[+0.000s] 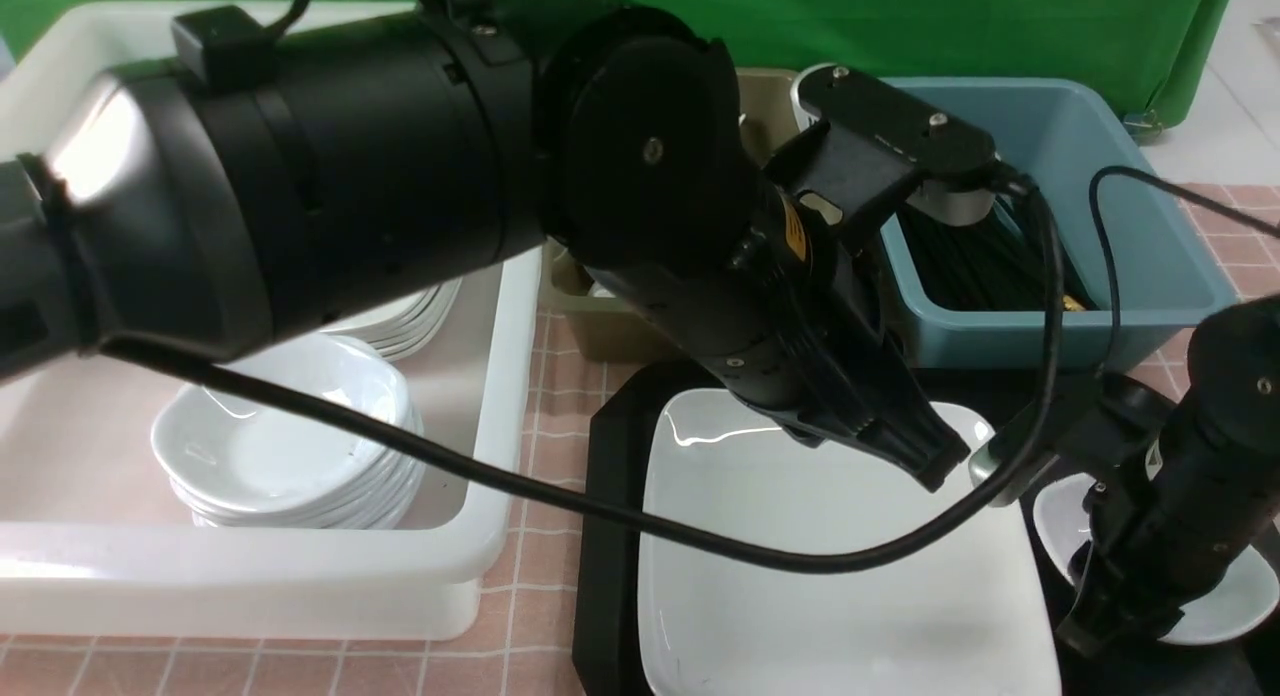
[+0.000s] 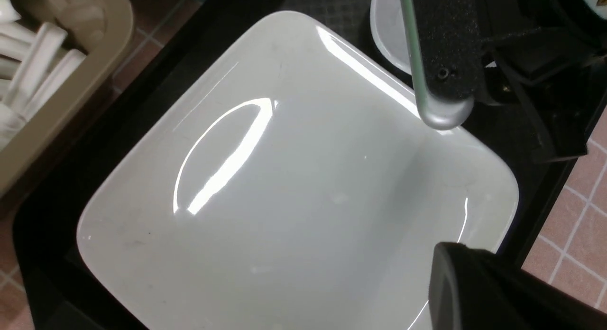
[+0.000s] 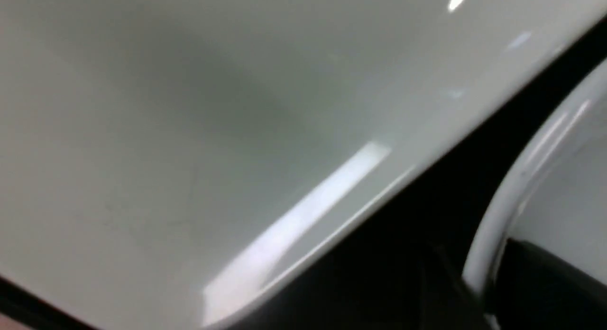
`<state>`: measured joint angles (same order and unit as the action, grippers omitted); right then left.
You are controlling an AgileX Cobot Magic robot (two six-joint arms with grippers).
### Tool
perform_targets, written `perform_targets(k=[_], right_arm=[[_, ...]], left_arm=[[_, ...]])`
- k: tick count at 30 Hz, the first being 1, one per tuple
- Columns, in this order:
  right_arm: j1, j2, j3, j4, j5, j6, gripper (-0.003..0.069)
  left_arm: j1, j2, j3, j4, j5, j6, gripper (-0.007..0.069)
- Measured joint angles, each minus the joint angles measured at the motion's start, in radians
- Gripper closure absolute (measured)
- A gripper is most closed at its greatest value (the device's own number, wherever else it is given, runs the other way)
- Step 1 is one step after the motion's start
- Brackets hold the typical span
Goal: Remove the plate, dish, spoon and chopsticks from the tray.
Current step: Use the right arm to grab a small plate from the dinner plate, then use the right arm to put the small plate into the large storage box on the left
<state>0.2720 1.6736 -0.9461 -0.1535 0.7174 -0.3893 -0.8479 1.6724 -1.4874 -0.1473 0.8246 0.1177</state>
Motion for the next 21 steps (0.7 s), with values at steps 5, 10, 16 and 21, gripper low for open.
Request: perform_targets(k=[5,10,16,21], right_arm=[[0.0,-0.132,-0.123,0.024,0.168,0.06,0.058],[0.0,-0.292,-0.291,0.154,0.199,0.073,0.058],[0.101,-0.297,-0.52,0.499,0.196,-0.057,0.058],[0.362,-0.124,-0.713,0.588,0.139,-0.104,0.058]], left_arm=[[0.05,-0.012,-0.007,0.006,0.001,-0.043,0.0627],[0.211,-0.085,-0.059,0.013,0.065,-0.047,0.0627],[0.45,-0.238,-0.079,0.016,0.172,-0.047,0.0627],[0.68,-0.372,-0.081,0.018,0.292,-0.047,0.0627]])
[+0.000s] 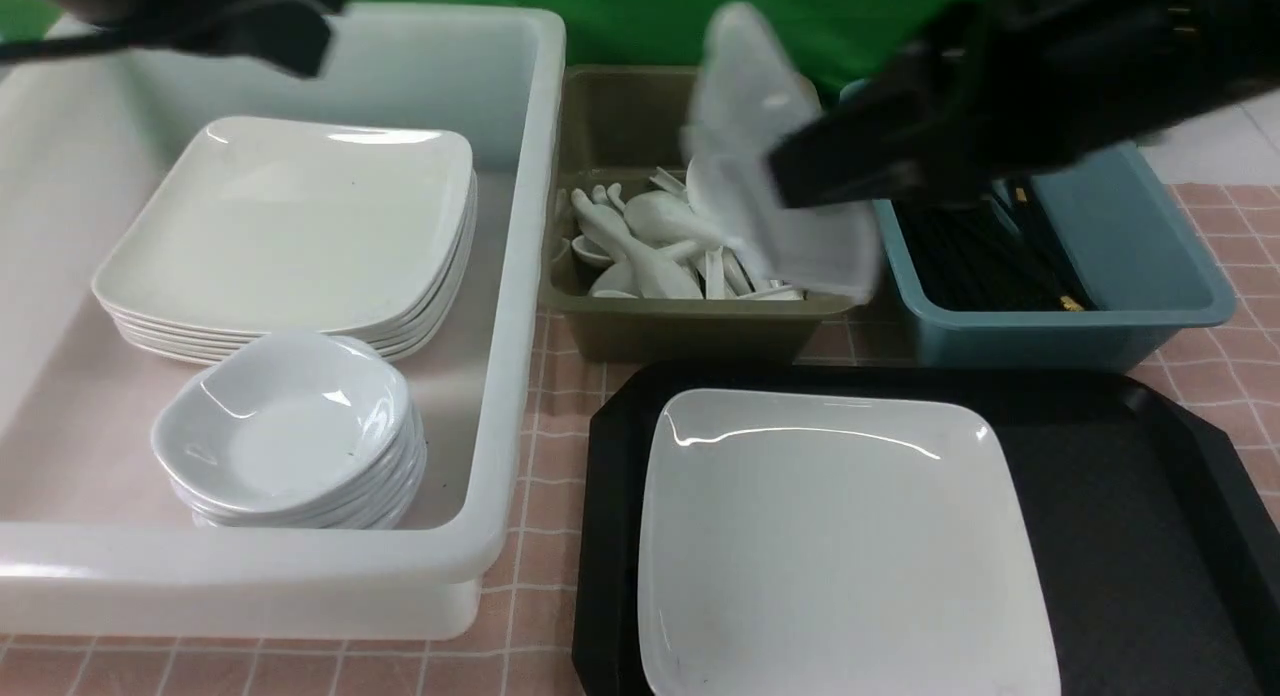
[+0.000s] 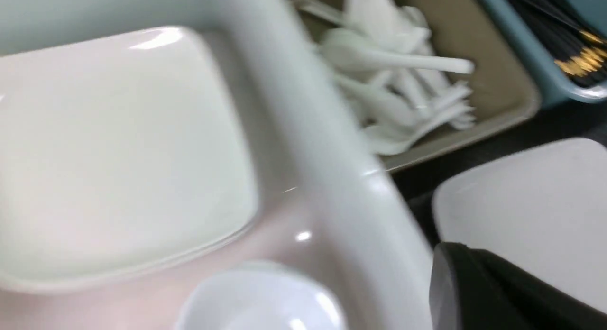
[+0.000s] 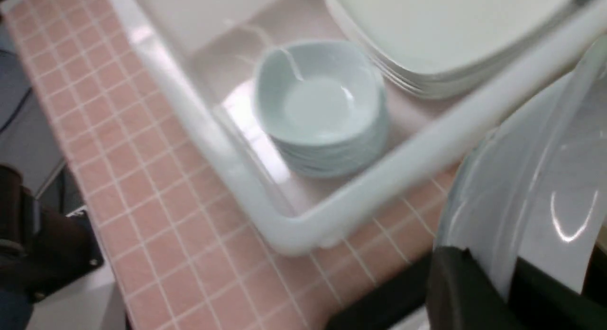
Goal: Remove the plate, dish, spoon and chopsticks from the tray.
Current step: Use the right arm to put the small plate into the large storage box on the left
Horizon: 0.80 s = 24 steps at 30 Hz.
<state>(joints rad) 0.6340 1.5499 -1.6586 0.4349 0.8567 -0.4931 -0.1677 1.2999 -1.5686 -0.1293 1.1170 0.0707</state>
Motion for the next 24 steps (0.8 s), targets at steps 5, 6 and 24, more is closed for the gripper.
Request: perform_targets(k=[5,6,24], right_arm=[[0.185,0.269,-0.2,-0.042,-0.054,-0.019,0.058],[0.204,0.314,-0.243,-0.053,-0.056,-0.02,0.058],[0.28,0.703,-0.555,-0.154,-0.081,0.041,0.0244]], left_arm=[[0.165,-0.088,0.001,0.0,0.072,-0.003,0.0627],[0.187,-0.101,0.005,0.0,0.074,-0.003,0.0627],[0.237,-0.216,0.149,-0.068,0.101,0.038,0.0627]])
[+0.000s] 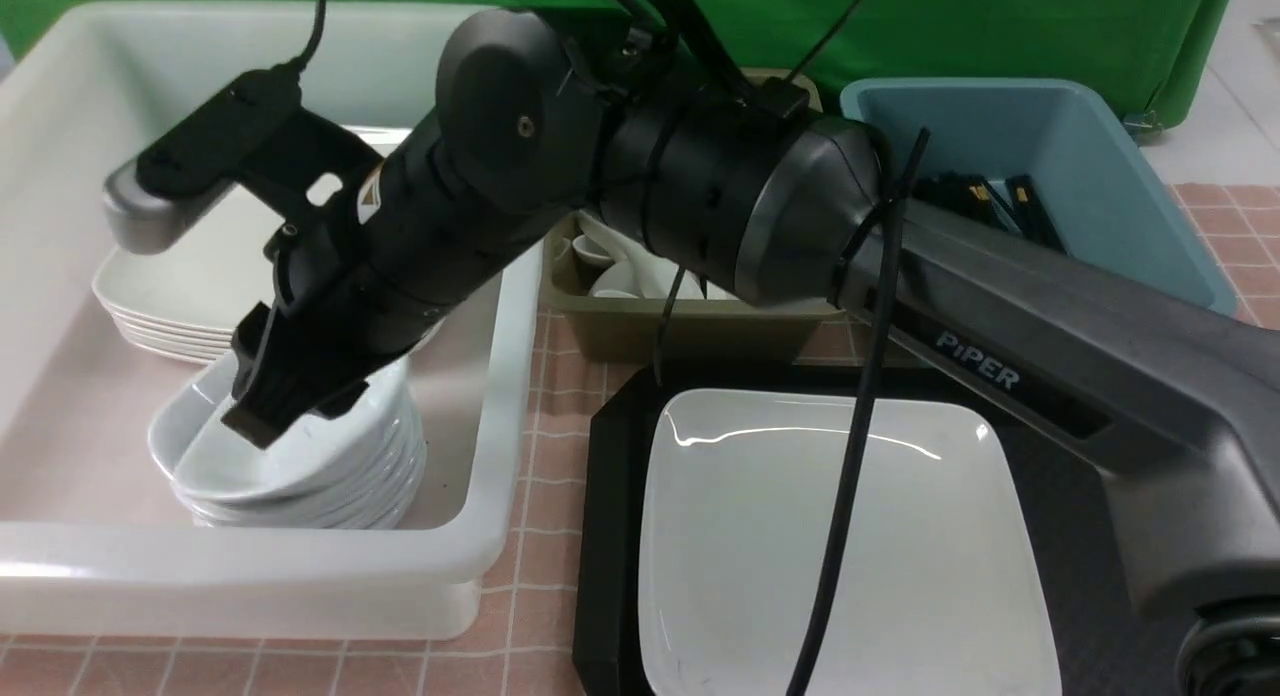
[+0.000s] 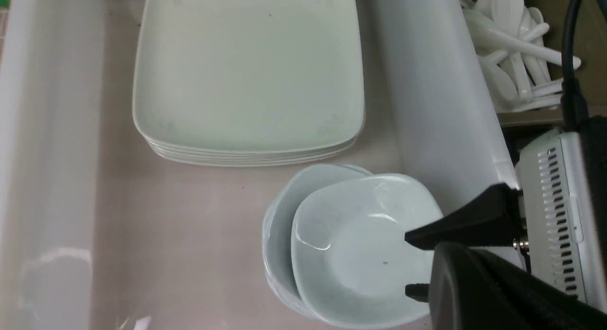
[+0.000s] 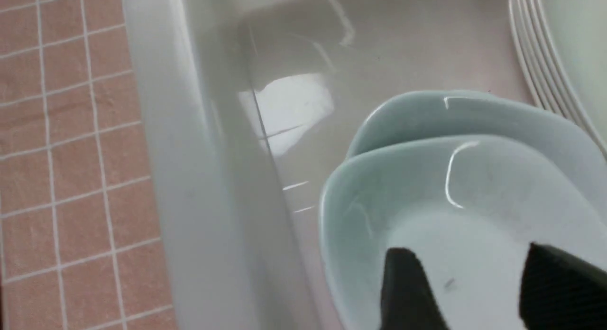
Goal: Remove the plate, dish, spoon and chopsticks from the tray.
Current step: Use the right arm to put the small plate into the large storage box on the left, then use the right arm to grab a plate from the dinner plate
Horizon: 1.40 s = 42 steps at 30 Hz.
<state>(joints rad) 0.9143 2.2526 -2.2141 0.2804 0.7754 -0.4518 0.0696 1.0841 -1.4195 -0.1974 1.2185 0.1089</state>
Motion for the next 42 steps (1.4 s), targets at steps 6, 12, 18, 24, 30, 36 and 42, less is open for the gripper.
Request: perform_targets(k=[6,12,18,24,30,36,42], right_arm=[[-0.004,-0.052,-0.061,-0.059,0.225,0.1,0.0127],[-0.082,-0.204,-0.061,-0.314,0.357,0.233,0.0515],[-0.375,-0.433,0.21,-0.258,0.356,0.283,0.0629],[-0.675,-0.57,0.591,-0.187,0.35,0.282,0.0627],[-0.853,-0.586,0.927,-0.038,0.188,0.183,0.0432],[-0.869,-0.491,1.014,0.015,-0.062,0.15,0.0155],[-0.855,-0.34,0.956,0.072,-0.138,0.123,0.0088]], left_arm=[[0.0,0.0,0.043,-0.072,-0.019,0.055,0.0627],[-0.028,0.0,0.112,-0.329,-0.06,0.198,0.0625],[-0.247,0.017,0.247,-0.356,-0.178,0.233,0.0625],[-0.48,0.141,0.28,-0.295,-0.287,0.176,0.0625],[-0.623,0.312,0.28,-0.284,-0.42,0.172,0.0625],[-0.632,0.398,0.28,-0.263,-0.459,0.172,0.0625],[-0.632,0.404,0.281,-0.231,-0.491,0.171,0.0625]])
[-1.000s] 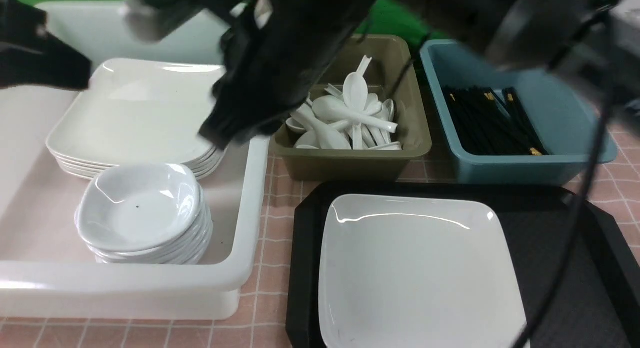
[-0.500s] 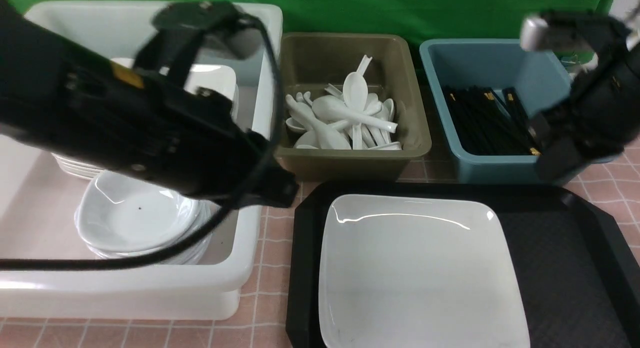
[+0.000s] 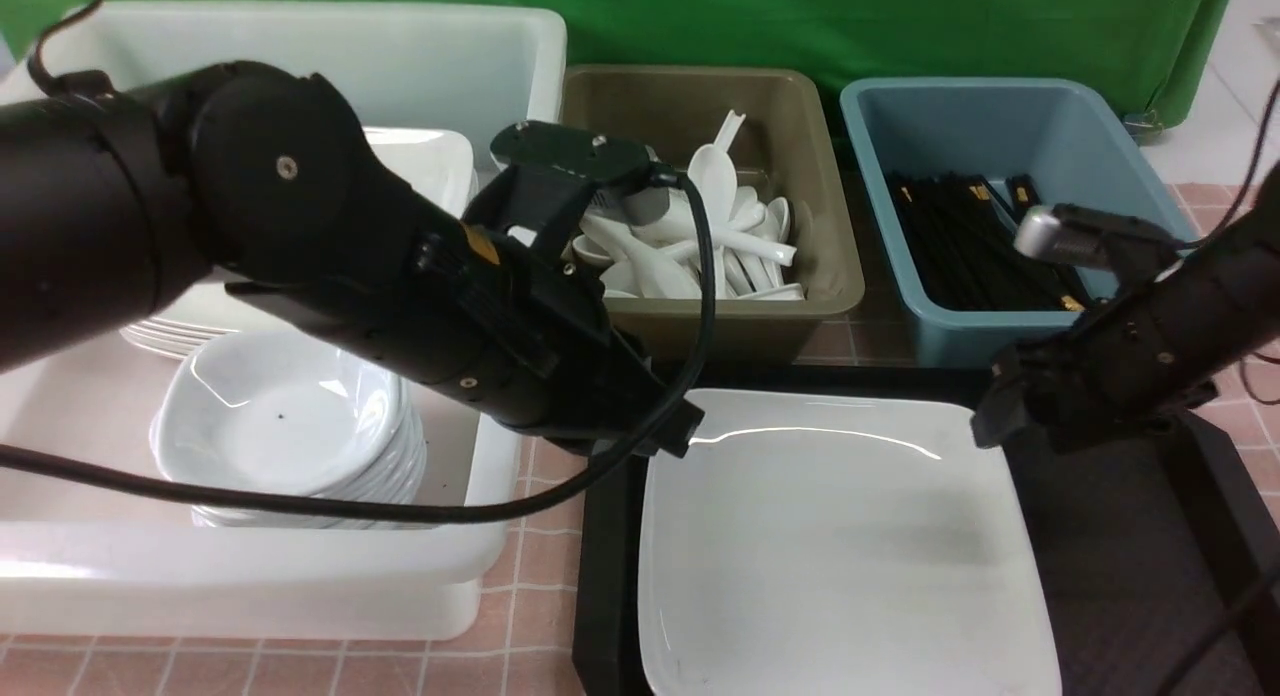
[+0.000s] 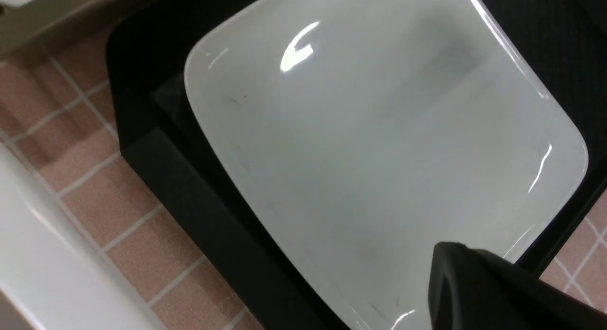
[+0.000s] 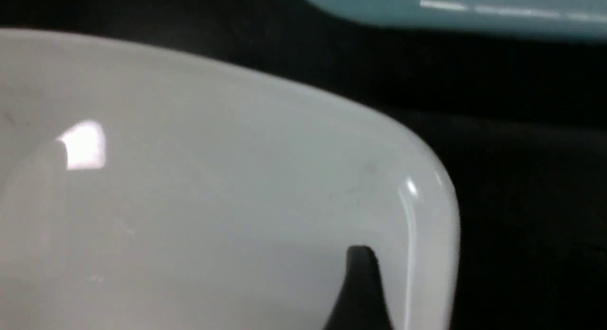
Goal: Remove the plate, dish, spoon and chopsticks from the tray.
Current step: Use the right arm to grab a plate from the dinner plate, then use the right arm to put the plate into the large storage box on the left
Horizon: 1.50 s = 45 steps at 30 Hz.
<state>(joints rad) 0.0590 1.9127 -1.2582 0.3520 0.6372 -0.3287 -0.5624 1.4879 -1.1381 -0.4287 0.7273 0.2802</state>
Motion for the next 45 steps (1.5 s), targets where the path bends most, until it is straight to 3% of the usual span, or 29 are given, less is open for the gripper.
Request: perform_targets(k=[7,10,13,19,27,30,36,40,45], right_arm=[[0.038,0.089,-0.04,0.006,-0.027,-0.029,0.0093],[0.055,0.101,-0.04,0.006,-0.029,-0.049,0.0143],[0.068,0.102,-0.041,0.004,-0.029,-0.064,0.0387],[0.054,0.075,-0.043,0.013,0.032,-0.072,0.041],[0.043,-0.2,-0.042,0.017,0.181,-0.074,0.0573],[0.044,-0.283,-0.045,0.018,0.201,-0.076,0.0589],[0.046,-0.412,-0.13,0.011,0.239,-0.091,0.0587],[0.049,-0.417,-0.272,0.082,0.253,-0.091,0.0587],[0.105,-0.323,-0.51,0.226,0.209,-0.091,0.0587]], left_arm=[[0.0,0.0,0.0,0.003,0.0,-0.008,0.0625],[0.0,0.0,0.0,0.003,0.0,-0.024,0.0625],[0.0,0.0,0.0,0.003,0.0,-0.028,0.0625],[0.0,0.0,0.0,0.003,0.0,-0.031,0.0625],[0.032,0.0,-0.051,0.008,0.039,-0.071,0.0625],[0.056,0.0,-0.087,0.012,0.063,-0.071,0.0625],[0.151,-0.004,-0.2,0.055,0.14,-0.071,0.0625],[0.26,-0.048,-0.263,0.091,0.188,-0.071,0.0625],[0.499,-0.162,-0.306,0.12,0.214,-0.071,0.0624]])
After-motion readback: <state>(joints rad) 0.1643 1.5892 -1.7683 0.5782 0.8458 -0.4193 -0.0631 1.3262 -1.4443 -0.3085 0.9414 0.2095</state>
